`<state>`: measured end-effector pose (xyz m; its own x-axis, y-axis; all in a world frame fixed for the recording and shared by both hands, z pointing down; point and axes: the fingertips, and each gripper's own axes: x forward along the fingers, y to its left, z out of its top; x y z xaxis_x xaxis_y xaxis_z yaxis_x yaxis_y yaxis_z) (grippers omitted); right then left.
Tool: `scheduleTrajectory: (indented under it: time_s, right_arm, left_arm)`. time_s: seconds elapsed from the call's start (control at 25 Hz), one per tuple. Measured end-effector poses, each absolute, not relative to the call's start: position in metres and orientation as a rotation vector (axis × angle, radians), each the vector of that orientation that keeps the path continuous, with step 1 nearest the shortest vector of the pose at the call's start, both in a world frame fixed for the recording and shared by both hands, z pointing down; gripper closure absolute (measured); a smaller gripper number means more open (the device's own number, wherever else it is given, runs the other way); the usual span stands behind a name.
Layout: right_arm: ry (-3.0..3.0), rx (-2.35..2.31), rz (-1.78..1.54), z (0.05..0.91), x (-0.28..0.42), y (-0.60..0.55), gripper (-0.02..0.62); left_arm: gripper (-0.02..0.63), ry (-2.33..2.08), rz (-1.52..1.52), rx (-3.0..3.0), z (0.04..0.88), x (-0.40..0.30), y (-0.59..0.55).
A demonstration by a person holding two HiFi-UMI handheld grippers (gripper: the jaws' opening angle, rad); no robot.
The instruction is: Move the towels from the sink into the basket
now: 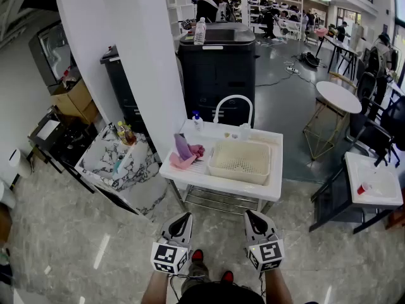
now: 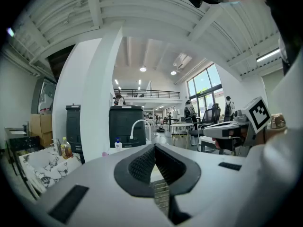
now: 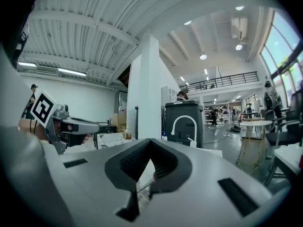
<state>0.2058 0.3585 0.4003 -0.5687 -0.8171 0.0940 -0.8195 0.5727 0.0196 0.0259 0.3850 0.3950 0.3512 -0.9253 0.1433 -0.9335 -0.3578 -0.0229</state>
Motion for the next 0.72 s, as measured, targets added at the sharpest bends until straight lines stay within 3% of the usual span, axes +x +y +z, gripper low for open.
scheduleTrajectory:
  time_s: [0.72]
  right_arm:
    - [-2.702, 1.331, 0.113, 0.412, 0.152, 0.331, 0.566]
  left_arm:
    - [0.598, -1.764, 0.189, 2.464, 0.402, -0.022, 0.363]
